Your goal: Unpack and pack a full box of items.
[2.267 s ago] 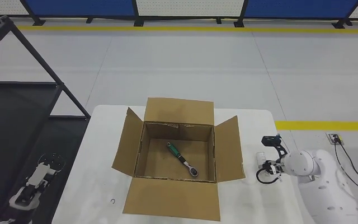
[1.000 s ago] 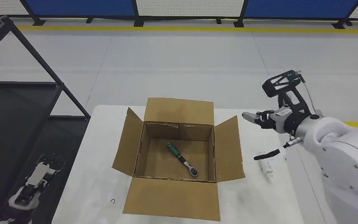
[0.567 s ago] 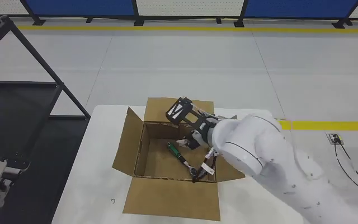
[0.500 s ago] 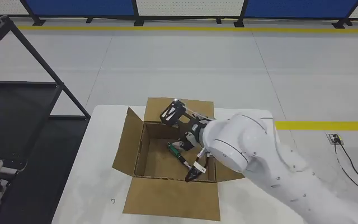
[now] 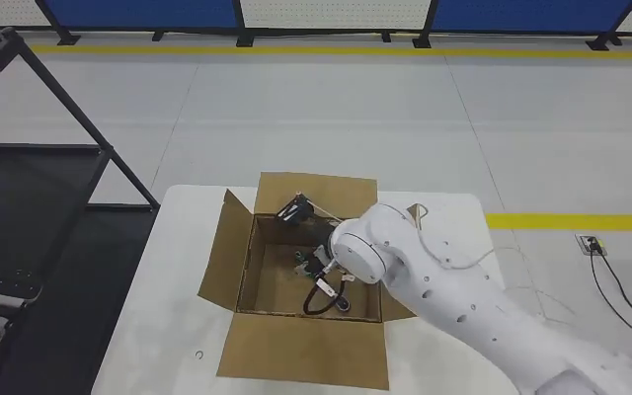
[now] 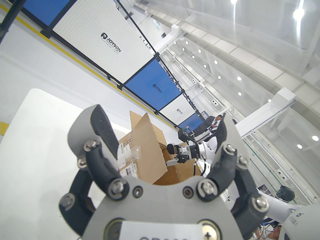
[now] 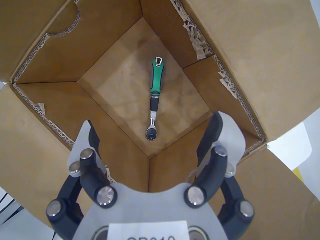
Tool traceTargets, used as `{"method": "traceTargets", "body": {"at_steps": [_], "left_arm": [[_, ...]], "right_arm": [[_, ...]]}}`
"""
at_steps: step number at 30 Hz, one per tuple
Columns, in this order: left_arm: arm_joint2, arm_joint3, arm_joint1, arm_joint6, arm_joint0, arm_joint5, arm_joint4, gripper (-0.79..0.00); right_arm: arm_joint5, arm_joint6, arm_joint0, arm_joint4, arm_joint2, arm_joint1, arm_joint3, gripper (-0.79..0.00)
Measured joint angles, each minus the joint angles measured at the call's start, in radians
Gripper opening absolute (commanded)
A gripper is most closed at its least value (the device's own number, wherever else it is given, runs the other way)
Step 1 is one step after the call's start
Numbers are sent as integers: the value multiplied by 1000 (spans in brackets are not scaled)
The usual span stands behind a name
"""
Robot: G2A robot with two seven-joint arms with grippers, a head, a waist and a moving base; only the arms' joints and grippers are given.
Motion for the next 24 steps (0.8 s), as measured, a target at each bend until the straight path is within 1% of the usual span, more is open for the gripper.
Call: {"method": "traceTargets", "body": {"at_steps": [2,4,7,11,15,17,19,20,24], "left_arm": [[2,-1,0,-1,1,1,2,0],[18,-9,-1,-6,8,4,13,0],[36,-18,-3,-18,25,-6,21,0],[52,-45,-7,-37,65,-38,35,0],[66,-64,-15,-14,107,-67,54,0],[68,-70,-18,-2,120,-71,58,0],[69,-76,-20,10,133,-73,61,0],[69,-79,-21,14,137,-74,62,0],[66,-93,-25,31,151,-77,67,0]], "right_arm": [[0,0,0,0,0,0,0,0],[-7,-25,-18,4,0,-2,13,0],[-70,-59,-25,25,-29,-22,69,0],[-155,-85,4,79,-82,-72,205,0],[-244,-122,33,118,-144,-137,365,0],[-271,-140,41,122,-167,-165,426,-65],[-288,-160,49,122,-189,-196,493,-46],[-295,-166,52,123,-196,-209,521,-52],[-302,-172,64,109,-225,-260,630,-163]]}}
